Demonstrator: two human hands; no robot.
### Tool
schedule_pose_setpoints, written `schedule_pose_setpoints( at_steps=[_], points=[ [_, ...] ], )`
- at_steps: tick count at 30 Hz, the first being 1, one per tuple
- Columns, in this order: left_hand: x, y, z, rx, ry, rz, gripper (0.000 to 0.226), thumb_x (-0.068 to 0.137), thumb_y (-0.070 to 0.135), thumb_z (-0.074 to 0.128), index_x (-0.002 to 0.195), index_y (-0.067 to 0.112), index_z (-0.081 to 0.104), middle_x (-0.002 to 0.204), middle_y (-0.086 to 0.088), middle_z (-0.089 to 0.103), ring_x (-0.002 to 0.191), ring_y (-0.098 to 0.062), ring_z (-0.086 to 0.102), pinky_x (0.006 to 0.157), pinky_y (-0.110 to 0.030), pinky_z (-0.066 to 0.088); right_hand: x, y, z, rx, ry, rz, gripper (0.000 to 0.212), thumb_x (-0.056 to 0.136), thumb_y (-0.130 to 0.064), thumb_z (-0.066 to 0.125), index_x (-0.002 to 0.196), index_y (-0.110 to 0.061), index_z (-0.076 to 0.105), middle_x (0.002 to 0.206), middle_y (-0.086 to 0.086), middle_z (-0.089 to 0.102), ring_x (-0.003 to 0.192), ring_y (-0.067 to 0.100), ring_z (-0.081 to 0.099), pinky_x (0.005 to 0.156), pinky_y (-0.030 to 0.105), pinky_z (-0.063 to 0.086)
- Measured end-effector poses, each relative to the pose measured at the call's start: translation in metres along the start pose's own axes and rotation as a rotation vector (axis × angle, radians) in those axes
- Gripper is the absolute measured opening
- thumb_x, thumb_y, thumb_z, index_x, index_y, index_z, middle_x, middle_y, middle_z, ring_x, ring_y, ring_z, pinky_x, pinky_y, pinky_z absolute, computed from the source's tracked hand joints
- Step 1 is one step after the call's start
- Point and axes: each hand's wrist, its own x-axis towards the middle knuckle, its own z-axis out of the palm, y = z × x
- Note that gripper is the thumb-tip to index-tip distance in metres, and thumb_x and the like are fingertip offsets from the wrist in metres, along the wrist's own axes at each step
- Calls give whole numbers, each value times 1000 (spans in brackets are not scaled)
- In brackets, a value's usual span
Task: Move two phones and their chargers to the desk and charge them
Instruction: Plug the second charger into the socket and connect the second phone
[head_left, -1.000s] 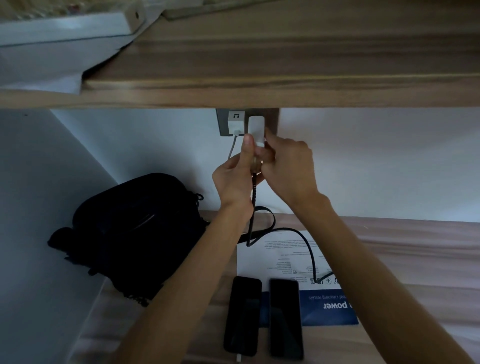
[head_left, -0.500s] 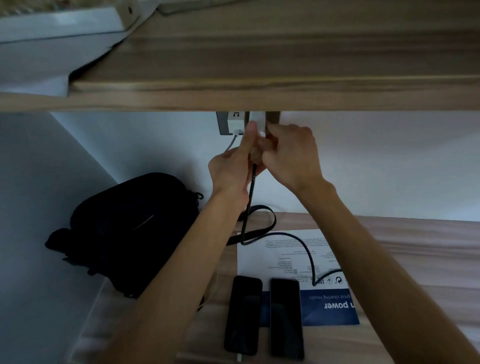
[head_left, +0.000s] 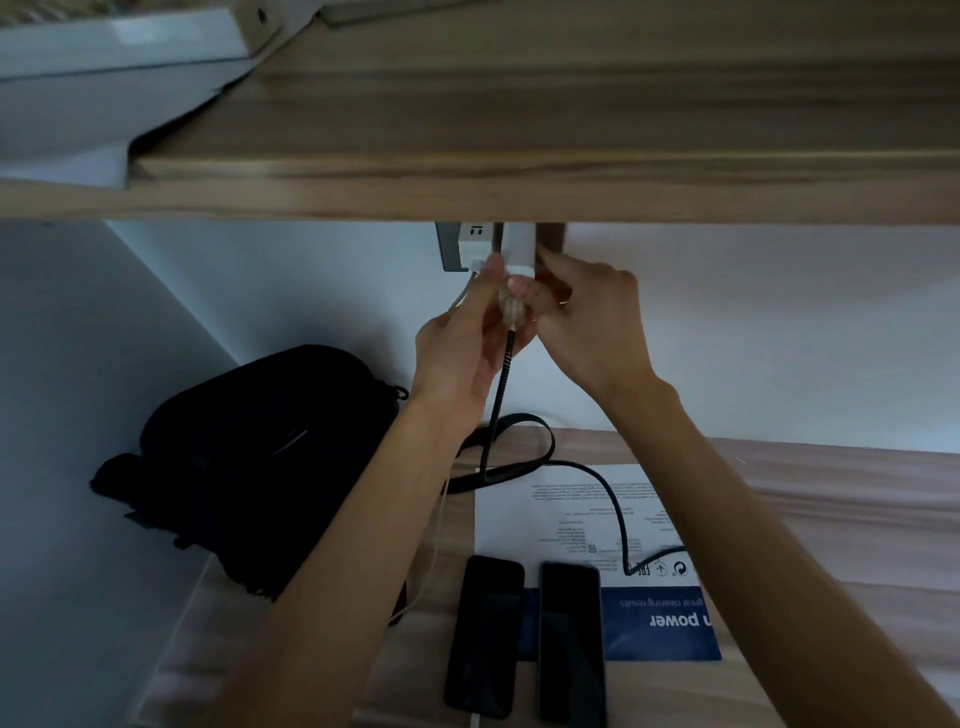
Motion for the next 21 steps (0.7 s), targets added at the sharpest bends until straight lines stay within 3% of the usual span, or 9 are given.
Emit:
schedule_pose_setpoints(
  at_steps=[5, 8, 10, 13, 16, 19, 21],
  points=[
    [-10, -9, -1, 102, 27, 38, 46, 93, 40, 68, 112, -1, 71, 103, -15, 78, 94, -23, 77, 72, -28, 61, -9, 5, -5, 153, -12, 17, 29, 97, -37, 57, 106, -13, 72, 91, -1, 77, 80, 12, 71, 76, 23, 54],
    [-20, -22, -7, 253, 142, 136, 37, 96, 40, 63, 105, 5, 73, 95, -12, 79, 82, -22, 78, 63, -27, 61, -26, 16, -7, 149, -53, 38, 31, 100, -33, 54, 104, -9, 73, 90, 6, 76, 78, 19, 70, 75, 30, 54],
    [-29, -35, -12, 315, 202, 189, 33, 100, 38, 57, 104, 9, 72, 94, -12, 79, 80, -22, 78, 62, -29, 62, -44, 26, -10, 177, -82, 67, 30, 100, -32, 53, 106, -10, 73, 92, 3, 76, 81, 16, 71, 77, 24, 54],
    [-44, -62, -20, 423, 297, 221, 34, 105, 36, 47, 103, 12, 69, 96, -11, 77, 89, -20, 75, 75, -39, 63, -76, 44, -16, 191, -115, 141, 30, 100, -32, 55, 110, -11, 73, 97, -1, 76, 87, 11, 70, 78, 20, 53],
    [-62, -98, -30, 513, 379, 211, 35, 106, 41, 40, 95, 25, 69, 102, -2, 74, 101, -15, 69, 96, -39, 54, -114, 66, -22, 198, -183, 237, 30, 100, -32, 55, 113, -12, 73, 103, 0, 76, 91, 11, 69, 79, 21, 52],
    [-79, -135, -44, 637, 430, 121, 47, 105, 46, 34, 120, 14, 66, 123, -5, 68, 115, -18, 61, 105, -37, 45, -156, 91, -29, 142, -259, 269, 31, 100, -34, 53, 110, -13, 73, 98, 0, 75, 88, 13, 68, 76, 21, 50],
    [-89, -160, -52, 650, 427, 60, 46, 107, 41, 34, 126, 8, 58, 126, -10, 65, 120, -26, 60, 107, -45, 45, -185, 111, -36, 89, -319, 295, 31, 101, -35, 51, 106, -14, 73, 94, -2, 74, 83, 12, 67, 72, 23, 51]
  ],
)
